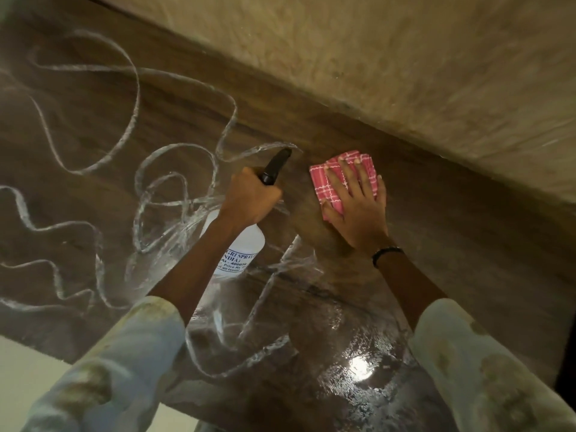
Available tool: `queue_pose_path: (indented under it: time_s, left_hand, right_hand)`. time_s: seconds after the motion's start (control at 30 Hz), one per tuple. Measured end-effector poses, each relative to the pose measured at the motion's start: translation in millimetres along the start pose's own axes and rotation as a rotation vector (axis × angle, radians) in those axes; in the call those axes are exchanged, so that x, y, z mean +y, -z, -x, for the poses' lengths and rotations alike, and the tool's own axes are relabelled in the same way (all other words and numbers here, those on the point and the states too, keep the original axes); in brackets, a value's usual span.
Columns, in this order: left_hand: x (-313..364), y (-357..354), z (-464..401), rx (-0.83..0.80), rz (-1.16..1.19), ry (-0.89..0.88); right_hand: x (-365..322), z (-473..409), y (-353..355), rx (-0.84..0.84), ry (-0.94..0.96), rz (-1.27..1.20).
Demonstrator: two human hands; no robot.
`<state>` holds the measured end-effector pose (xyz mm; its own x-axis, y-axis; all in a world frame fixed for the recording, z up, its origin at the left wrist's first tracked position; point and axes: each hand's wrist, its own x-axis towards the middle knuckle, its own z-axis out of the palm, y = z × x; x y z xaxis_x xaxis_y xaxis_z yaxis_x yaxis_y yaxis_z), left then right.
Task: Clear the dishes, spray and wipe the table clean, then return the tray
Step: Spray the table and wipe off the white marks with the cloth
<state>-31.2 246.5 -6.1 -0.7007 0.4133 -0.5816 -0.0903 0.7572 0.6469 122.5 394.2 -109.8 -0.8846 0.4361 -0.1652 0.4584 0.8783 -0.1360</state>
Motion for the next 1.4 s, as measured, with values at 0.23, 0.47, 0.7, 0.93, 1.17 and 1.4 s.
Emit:
queue_pose_path:
  time_s: [0.23, 0.47, 0.7, 0.93, 1.17, 1.4]
  left_hand:
    - [3.4, 19.1, -21.0, -0.015, -0.024, 0.011]
    - [-11.5, 39.4, -26.5, -0.009, 0.067, 0.037]
    - [-22.6, 56.1, -25.7, -0.010, 0.070, 0.057]
    - [-31.8, 70.4, -20.5, -0.067, 0.023, 0.017]
    - [-42.3, 78.9, -20.7, -0.044, 0.020, 0.015]
    - [-48.1, 82.3, -16.9, -0.031, 0.007, -0.013]
  right_hand:
    - [5.4, -39.5, 10.9, -0.023, -0.044, -0.010]
    - [-51.7, -121.2, 17.0, -0.017, -0.267, -0.093]
    - [-84.6, -98.4, 1.9, 0.008, 0.130, -0.007]
    - [-25.8, -90.5, 11.4, -0.026, 0.093, 0.079]
    - [-108.0, -146.5, 9.0, -0.009, -0.125, -0.039]
    - [-106.3, -84.1, -6.1, 0.019, 0.246, 0.036]
